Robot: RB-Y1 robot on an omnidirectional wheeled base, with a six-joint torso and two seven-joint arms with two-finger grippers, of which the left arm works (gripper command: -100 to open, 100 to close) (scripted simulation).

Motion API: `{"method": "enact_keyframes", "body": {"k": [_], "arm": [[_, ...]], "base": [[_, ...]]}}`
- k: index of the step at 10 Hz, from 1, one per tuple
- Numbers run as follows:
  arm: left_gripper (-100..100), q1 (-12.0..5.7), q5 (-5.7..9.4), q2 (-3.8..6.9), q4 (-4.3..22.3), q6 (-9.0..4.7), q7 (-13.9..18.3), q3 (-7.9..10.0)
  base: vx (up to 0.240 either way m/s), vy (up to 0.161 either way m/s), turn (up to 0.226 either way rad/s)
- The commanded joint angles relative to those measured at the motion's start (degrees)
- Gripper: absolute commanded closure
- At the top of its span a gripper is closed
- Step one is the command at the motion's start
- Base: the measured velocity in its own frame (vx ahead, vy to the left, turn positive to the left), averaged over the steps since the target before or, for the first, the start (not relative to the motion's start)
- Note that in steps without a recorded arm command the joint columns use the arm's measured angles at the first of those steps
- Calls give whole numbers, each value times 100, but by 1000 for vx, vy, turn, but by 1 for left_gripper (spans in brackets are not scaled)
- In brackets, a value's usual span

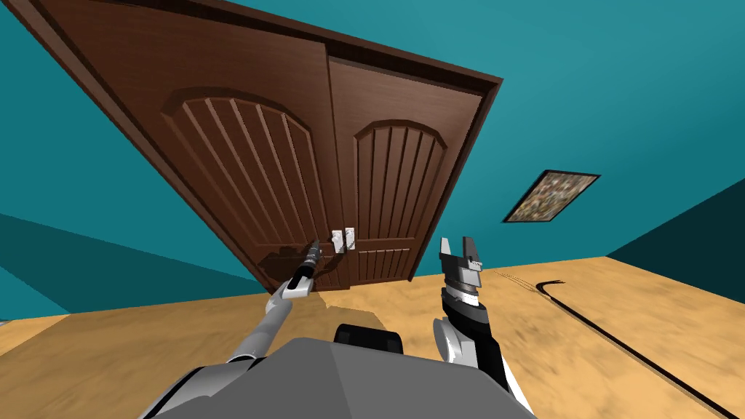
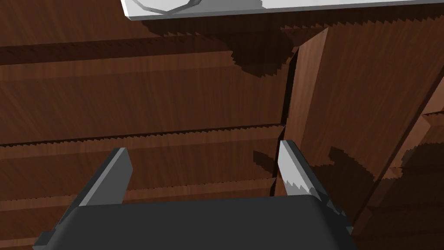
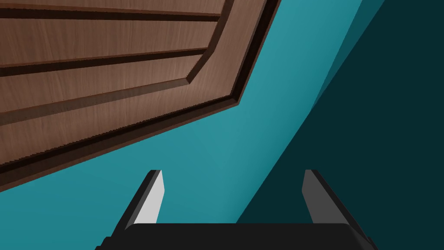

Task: Pull the door open

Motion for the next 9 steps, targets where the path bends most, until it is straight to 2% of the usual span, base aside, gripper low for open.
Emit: {"method": "enact_keyframes", "body": {"k": [1,2,3,4,9], "arm": [[-100,-62,-14,-68,-94,9,7,-86],[-100,-151,-30,-136,-128,0,6,-167],[-100,-130,-19,-84,-95,11,10,-117],[100,-130,-19,-84,-95,11,10,-117],[100,-130,-19,-84,-95,11,10,-117]], "base": [[230,-93,-146],[232,-132,-216],[105,-64,-42],[-11,8,42],[-21,9,-10]]}}
